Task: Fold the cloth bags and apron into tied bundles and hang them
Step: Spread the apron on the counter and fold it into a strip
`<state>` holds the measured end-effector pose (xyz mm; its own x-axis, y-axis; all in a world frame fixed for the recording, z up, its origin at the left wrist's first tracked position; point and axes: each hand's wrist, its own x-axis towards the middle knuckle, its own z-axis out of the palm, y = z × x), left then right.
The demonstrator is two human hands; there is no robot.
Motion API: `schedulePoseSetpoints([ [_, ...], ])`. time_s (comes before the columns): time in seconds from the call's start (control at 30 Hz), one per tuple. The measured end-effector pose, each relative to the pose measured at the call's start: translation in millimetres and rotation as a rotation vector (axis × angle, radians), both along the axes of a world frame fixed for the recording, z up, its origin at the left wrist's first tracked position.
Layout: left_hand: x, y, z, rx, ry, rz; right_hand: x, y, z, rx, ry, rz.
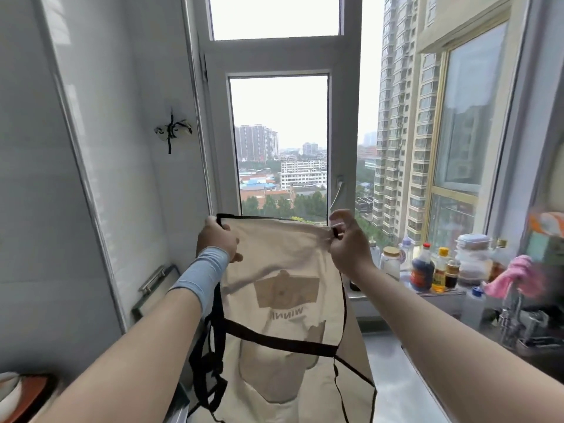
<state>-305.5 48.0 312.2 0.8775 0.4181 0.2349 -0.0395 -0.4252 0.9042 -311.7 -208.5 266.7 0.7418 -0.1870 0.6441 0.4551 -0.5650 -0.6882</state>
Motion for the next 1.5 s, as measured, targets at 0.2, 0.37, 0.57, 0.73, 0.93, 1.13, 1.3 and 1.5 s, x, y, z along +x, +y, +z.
schedulePoseSetpoints([
  [0.2, -13.0, 16.5, 27.3, 0.537, 0.593, -0.406, -19.8, -0.4, 16.8, -0.387, 0.244, -0.065],
  [0.37, -27.7, 35.5, 65.8, 0.75, 0.948, -0.643, -38.1, 2.4, 56.9, -0.281, 0.747, 0.166],
  [0.57, -3.7, 37.0, 70.4, 0.781, 0.444, -0.378, -32.5, 0.9, 80.2, 0.153, 0.417, 0.094],
  [0.73, 32.8, 14.8, 19.8, 0.837, 0.119, 0.002, 0.7, -0.2, 49.8, -0.351, 0.148, -0.405],
  [0.93, 88.3, -5.6, -40.1, 0.055, 0.394, -0.25, 63.3, -12.4, -9.0, -0.21, 0.363, -0.247],
  [1.13, 174.2, -34.3, -124.5, 0.119, 0.35, -0.324, 146.2, -29.7, -87.6, -0.253, 0.577, -0.102],
  [1.3, 219.8, -65.0, -190.8, 0.517, 0.478, -0.444, 214.7, -39.8, -160.6, -0.518, 0.781, 0.065],
  [1.5, 229.4, -90.6, -294.9, 0.62, 0.587, -0.496, 243.7, -30.8, -272.6, -0.706, 0.916, 0.147],
])
